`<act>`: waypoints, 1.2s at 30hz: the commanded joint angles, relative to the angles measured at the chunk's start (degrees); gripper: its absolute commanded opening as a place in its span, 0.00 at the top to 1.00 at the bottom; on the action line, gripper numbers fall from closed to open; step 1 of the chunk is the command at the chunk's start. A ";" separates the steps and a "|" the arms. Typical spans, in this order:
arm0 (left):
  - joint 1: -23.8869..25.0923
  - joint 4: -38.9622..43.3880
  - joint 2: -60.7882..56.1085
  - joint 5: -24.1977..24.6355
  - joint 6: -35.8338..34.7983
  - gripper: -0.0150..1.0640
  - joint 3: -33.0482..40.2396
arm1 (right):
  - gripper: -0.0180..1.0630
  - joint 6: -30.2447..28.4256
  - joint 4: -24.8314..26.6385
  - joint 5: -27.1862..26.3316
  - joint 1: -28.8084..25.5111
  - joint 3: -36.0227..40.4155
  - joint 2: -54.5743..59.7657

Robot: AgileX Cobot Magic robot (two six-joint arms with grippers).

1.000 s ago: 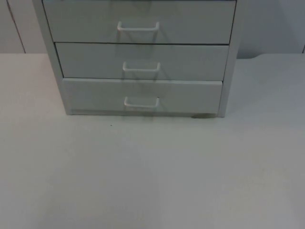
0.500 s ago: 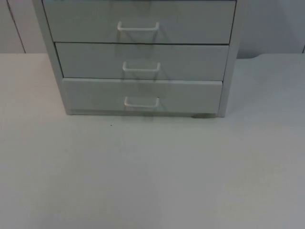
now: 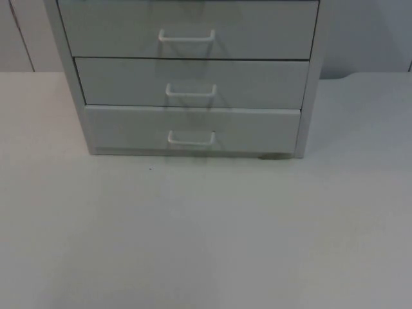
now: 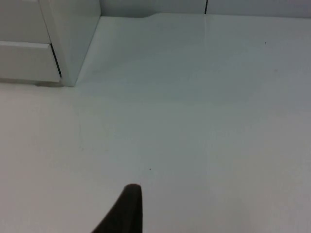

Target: Open the drawer with the left hand, place the block into the drawer with the right hand, then close the drawer with the left hand.

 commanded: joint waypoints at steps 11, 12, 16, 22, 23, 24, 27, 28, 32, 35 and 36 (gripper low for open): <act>-0.20 0.00 -0.24 -0.04 -1.99 0.01 0.25 | 0.01 0.33 -0.34 -0.25 -0.36 0.14 -0.26; -0.20 0.00 -0.24 -0.04 -1.99 0.01 0.25 | 0.01 0.33 -0.34 -0.25 -0.36 0.14 -0.26; -0.20 0.00 -0.24 -0.04 -1.99 0.01 0.25 | 0.01 0.33 -0.34 -0.25 -0.36 0.14 -0.26; -0.20 -0.44 -0.24 -0.04 -2.10 0.01 0.25 | 0.01 0.58 0.11 -0.25 -0.36 0.14 -0.26; -0.20 -0.94 -0.24 -0.04 -2.10 0.01 0.25 | 0.01 0.58 0.11 -0.25 -0.36 0.14 -0.26; -0.20 -1.23 -0.24 -0.04 -2.10 0.01 0.25 | 0.01 0.58 0.11 -0.25 -0.36 0.14 -0.26; -0.20 -1.33 -0.24 -0.04 -2.10 0.01 0.25 | 0.01 0.58 0.11 -0.25 -0.36 0.14 -0.26; -0.20 -1.33 -0.24 -0.04 -2.10 0.01 0.25 | 0.01 0.58 0.11 -0.25 -0.36 0.14 -0.26; -0.20 -1.77 -0.24 -0.04 -2.10 0.01 0.25 | 0.01 0.58 0.11 -0.25 -0.36 0.14 -0.26; -0.20 -2.08 -0.24 -0.04 -2.10 0.01 0.25 | 0.01 0.58 0.11 -0.25 -0.36 0.14 -0.26; -0.20 -2.08 -0.24 -0.04 -2.10 0.01 0.25 | 0.01 0.76 0.16 -0.25 -0.36 0.14 -0.26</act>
